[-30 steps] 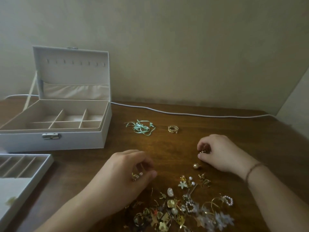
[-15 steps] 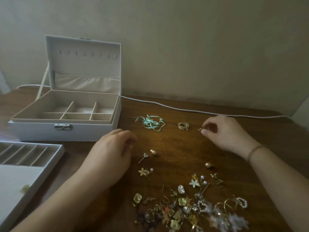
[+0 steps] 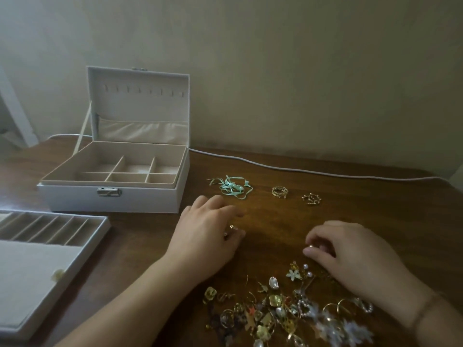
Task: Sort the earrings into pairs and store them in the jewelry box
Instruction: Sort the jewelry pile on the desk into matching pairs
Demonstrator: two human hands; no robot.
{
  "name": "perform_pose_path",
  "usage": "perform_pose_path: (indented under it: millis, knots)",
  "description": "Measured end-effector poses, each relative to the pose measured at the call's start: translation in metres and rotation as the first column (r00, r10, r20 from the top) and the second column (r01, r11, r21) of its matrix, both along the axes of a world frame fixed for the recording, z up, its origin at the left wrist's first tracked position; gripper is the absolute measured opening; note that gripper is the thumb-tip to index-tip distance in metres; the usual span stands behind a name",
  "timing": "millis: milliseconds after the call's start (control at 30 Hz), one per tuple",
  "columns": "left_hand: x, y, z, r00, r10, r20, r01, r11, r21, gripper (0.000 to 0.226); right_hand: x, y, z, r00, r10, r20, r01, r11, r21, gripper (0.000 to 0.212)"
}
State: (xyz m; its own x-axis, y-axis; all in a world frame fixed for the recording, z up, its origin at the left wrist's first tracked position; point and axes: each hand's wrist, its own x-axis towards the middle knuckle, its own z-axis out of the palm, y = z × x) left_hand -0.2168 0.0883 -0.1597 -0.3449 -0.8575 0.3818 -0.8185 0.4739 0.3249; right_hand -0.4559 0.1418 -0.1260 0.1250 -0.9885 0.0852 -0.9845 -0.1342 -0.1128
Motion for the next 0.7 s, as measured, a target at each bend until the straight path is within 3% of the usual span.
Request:
perform_pose_path:
  millis: [100, 300, 367, 433, 533, 700]
  knots:
    - [-0.002, -0.002, -0.001, 0.997, 0.017, 0.074, -0.017, 1.000, -0.009, 0.030, 0.004, 0.003, -0.001, 0.997, 0.021, 0.076, -0.015, 0.996, -0.088, 0.018]
    - [-0.004, -0.001, -0.001, 0.993, -0.008, 0.115, 0.016, 0.997, -0.070, 0.022, 0.012, 0.004, -0.005, 0.932, 0.030, 0.361, 0.003, 0.996, -0.092, 0.013]
    - [-0.008, 0.005, 0.005, 0.999, -0.037, 0.023, 0.038, 0.997, -0.070, 0.019, 0.015, 0.005, -0.006, 0.890, 0.046, 0.454, 0.021, 0.990, -0.140, 0.018]
    - [-0.015, 0.016, 0.013, 0.977, -0.086, -0.196, 0.094, 0.995, 0.034, 0.013, 0.019, 0.007, -0.008, 0.864, 0.094, 0.495, 0.015, 0.977, -0.212, 0.030]
    - [-0.024, 0.032, 0.018, 0.844, -0.100, -0.527, 0.247, 0.945, 0.215, 0.010, 0.026, 0.013, -0.008, 0.874, 0.198, 0.444, -0.068, 0.954, -0.292, 0.045]
    - [-0.025, 0.037, 0.017, 0.792, -0.093, -0.603, 0.286, 0.930, 0.231, 0.016, 0.030, 0.016, -0.011, 0.853, 0.285, 0.437, -0.129, 0.927, -0.353, 0.047]
